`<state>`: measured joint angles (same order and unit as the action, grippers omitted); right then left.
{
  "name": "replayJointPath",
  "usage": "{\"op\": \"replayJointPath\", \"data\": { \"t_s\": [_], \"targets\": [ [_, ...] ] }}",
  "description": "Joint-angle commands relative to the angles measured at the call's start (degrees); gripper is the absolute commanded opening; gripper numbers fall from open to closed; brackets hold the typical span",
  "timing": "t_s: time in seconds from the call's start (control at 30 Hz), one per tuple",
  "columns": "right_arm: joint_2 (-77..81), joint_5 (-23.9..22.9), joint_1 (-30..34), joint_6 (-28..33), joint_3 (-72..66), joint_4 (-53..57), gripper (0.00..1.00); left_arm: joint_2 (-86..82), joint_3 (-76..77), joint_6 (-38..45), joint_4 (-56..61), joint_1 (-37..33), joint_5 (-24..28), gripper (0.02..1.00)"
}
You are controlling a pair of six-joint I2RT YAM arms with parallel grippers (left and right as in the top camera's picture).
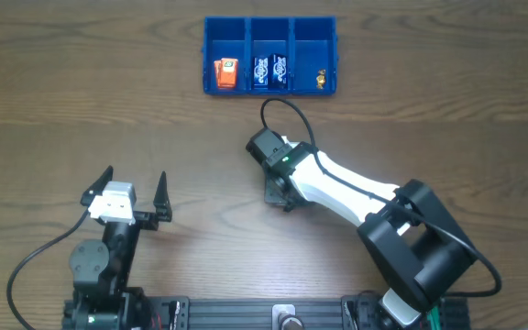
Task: Sort Candies Into Trays
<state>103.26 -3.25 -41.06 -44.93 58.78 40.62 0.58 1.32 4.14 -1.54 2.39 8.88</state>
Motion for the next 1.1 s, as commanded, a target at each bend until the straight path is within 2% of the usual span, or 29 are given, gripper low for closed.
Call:
{"op": "replayJointPath", "data": {
  "t_s": [0.03, 0.17, 0.3, 0.47, 0.63, 0.83, 1.1],
  "targets": [
    [1.1, -1.1, 0.2, -0.3, -0.3, 0.0, 0.159, -0.4, -1.0, 0.2, -2.0, -0.2, 1.1, 0.998],
    [-0.5, -1.2, 0.3, -0.1, 0.6, 0.1, 0.145, -0.4, -1.0, 0.2, -2.0, -0.2, 1.1, 0.998],
    [-7.9, -3.4, 2.8, 4.8, 5.7, 3.6, 0.141, -0.4, -1.0, 0.1, -2.0, -0.2, 1.1, 0.998],
    [-6.2, -4.5, 14.3, 14.2, 25.4, 13.4, 0.134, -0.4, -1.0, 0.2, -2.0, -0.2, 1.1, 0.998],
    [3.9, -6.0, 20.0, 21.3, 42.3, 10.8, 0.137, -0.4, -1.0, 0.2, -2.0, -0.2, 1.1, 0.998],
    [14.7, -10.7, 22.0, 23.0, 51.0, 7.5, 0.139, -0.4, -1.0, 0.1, -2.0, -0.2, 1.1, 0.998],
    [18.6, -11.3, 22.3, 22.9, 51.1, 2.4, 0.148, -0.4, -1.0, 0.2, -2.0, -0.2, 1.1, 0.998]
  ]
}}
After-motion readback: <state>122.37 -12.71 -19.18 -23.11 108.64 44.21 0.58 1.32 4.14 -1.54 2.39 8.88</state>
